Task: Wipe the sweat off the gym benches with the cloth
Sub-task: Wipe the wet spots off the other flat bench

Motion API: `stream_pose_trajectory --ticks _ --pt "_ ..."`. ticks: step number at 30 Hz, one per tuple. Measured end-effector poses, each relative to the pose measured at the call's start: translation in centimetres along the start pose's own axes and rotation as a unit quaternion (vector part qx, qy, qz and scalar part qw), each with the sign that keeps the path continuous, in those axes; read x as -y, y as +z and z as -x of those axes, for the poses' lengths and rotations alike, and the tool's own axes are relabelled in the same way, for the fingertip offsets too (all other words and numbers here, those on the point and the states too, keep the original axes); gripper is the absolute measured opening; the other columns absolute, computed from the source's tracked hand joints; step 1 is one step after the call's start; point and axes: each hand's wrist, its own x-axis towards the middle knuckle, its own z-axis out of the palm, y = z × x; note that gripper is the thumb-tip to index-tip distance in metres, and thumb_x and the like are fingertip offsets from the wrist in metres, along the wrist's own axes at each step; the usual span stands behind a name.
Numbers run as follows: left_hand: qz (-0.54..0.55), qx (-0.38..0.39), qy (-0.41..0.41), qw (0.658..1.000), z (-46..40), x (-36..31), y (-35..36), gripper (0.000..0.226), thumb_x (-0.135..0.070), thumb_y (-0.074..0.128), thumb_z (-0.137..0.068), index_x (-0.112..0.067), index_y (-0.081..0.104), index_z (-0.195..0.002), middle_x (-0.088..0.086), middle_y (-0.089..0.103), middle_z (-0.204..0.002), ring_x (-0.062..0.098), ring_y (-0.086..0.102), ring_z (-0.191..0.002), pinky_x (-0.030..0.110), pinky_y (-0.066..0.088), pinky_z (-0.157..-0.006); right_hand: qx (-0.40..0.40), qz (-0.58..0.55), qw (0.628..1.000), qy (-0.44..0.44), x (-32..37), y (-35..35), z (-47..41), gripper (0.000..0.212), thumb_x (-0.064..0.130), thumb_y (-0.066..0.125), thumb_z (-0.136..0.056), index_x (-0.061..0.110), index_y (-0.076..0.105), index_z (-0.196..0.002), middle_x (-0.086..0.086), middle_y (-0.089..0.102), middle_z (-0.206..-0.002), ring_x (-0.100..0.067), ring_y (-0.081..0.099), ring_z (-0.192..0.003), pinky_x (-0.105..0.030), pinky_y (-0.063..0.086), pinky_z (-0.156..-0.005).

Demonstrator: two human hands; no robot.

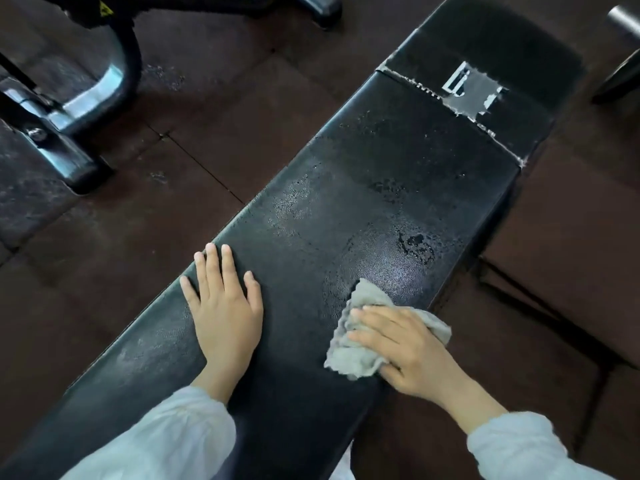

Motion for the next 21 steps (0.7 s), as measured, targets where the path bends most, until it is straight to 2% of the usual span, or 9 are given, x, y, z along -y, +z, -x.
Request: stream_pose_trajectory --ticks 2,4,6,8,11,13,16,19,21 --pt "0.002 0.000 0.001 1.000 0.0 0.0 0.0 0.058 -0.033 0.025 -0.091 0.000 0.040 -0.137 0.019 0.036 -0.145 0.035 0.030 -0.136 0.055 0.018 -0.109 -0.066 -0.004 0.995 0.077 -2.0 -0.9 0.5 0.031 0.028 0.039 -0.092 0.023 0.052 -0.119 0.003 0.050 -0.131 -0.019 0.046 -0.121 -0.037 0.036 -0.098" --pt "0.010 0.002 -0.002 1.000 -0.1 0.0 -0.1 0.060 -0.034 0.024 -0.091 0.000 0.040 -0.137 0.019 0.035 -0.146 0.034 0.028 -0.137 0.054 0.016 -0.110 -0.131 0.009 0.980 0.149 -3.4 -1.9 -1.0 0.038 0.019 0.045 -0.079 0.019 0.055 -0.116 0.002 0.054 -0.125 -0.020 0.046 -0.116 -0.038 0.037 -0.099" --pt "0.014 0.001 -0.003 1.000 -0.1 0.1 0.0 0.060 -0.034 0.023 -0.091 -0.001 0.039 -0.138 0.019 0.034 -0.146 0.034 0.027 -0.138 0.054 0.015 -0.110 -0.135 0.015 0.974 0.183 -3.2 -2.2 -3.5 0.042 0.016 0.043 -0.073 0.013 0.063 -0.110 -0.003 0.059 -0.121 -0.019 0.045 -0.114 -0.040 0.039 -0.097" --pt "0.014 -0.001 -0.002 1.000 0.0 0.1 0.0 0.061 -0.035 0.022 -0.090 -0.001 0.039 -0.138 0.019 0.033 -0.147 0.034 0.026 -0.138 0.053 0.014 -0.110 -0.082 0.013 0.985 0.153 -1.4 -1.5 -4.7 0.045 0.018 0.043 -0.070 0.010 0.065 -0.108 -0.006 0.061 -0.120 -0.019 0.044 -0.116 -0.041 0.037 -0.097" --pt "0.015 0.002 0.000 1.000 0.0 0.1 0.0 0.062 -0.036 0.021 -0.090 -0.001 0.037 -0.139 0.018 0.032 -0.148 0.033 0.024 -0.139 0.052 0.013 -0.111 0.006 0.019 0.999 0.030 1.6 0.5 -2.4 0.046 0.018 0.048 -0.071 0.017 0.060 -0.116 -0.002 0.057 -0.127 -0.019 0.043 -0.121 -0.036 0.030 -0.097" --pt "0.018 0.003 -0.001 1.000 0.0 0.2 0.0 0.063 -0.036 0.021 -0.090 -0.001 0.037 -0.139 0.018 0.031 -0.148 0.033 0.024 -0.139 0.052 0.013 -0.111 0.021 0.003 1.000 -0.001 1.5 0.8 0.5 0.042 0.020 0.047 -0.079 0.023 0.053 -0.120 0.002 0.051 -0.133 -0.018 0.043 -0.124 -0.036 0.030 -0.098" --pt "0.018 0.008 0.002 1.000 0.1 0.1 -0.1 0.062 -0.036 0.021 -0.090 0.000 0.038 -0.138 0.019 0.032 -0.147 0.034 0.025 -0.138 0.053 0.014 -0.111 -0.052 -0.010 0.995 0.088 -1.2 -0.4 2.8 0.035 0.026 0.040 -0.089 0.024 0.050 -0.123 0.000 0.050 -0.133 -0.021 0.045 -0.122 -0.041 0.036 -0.098" --pt "0.015 0.011 0.000 1.000 0.0 0.0 -0.1 0.062 -0.036 0.021 -0.090 0.000 0.039 -0.138 0.020 0.033 -0.147 0.035 0.026 -0.138 0.055 0.015 -0.110 -0.147 0.019 0.966 0.212 -4.1 -2.2 0.1 0.044 0.019 0.043 -0.076 0.015 0.057 -0.118 -0.009 0.058 -0.122 -0.024 0.047 -0.115 -0.038 0.036 -0.100" --pt "0.012 0.016 -0.004 1.000 -0.1 0.0 -0.1 0.063 -0.036 0.020 -0.089 0.000 0.039 -0.138 0.020 0.032 -0.147 0.035 0.025 -0.138 0.056 0.014 -0.110 -0.152 0.028 0.957 0.245 -4.4 -2.8 -3.4 0.048 0.018 0.040 -0.072 0.007 0.063 -0.112 -0.012 0.061 -0.118 -0.026 0.050 -0.112 -0.034 0.035 -0.102"
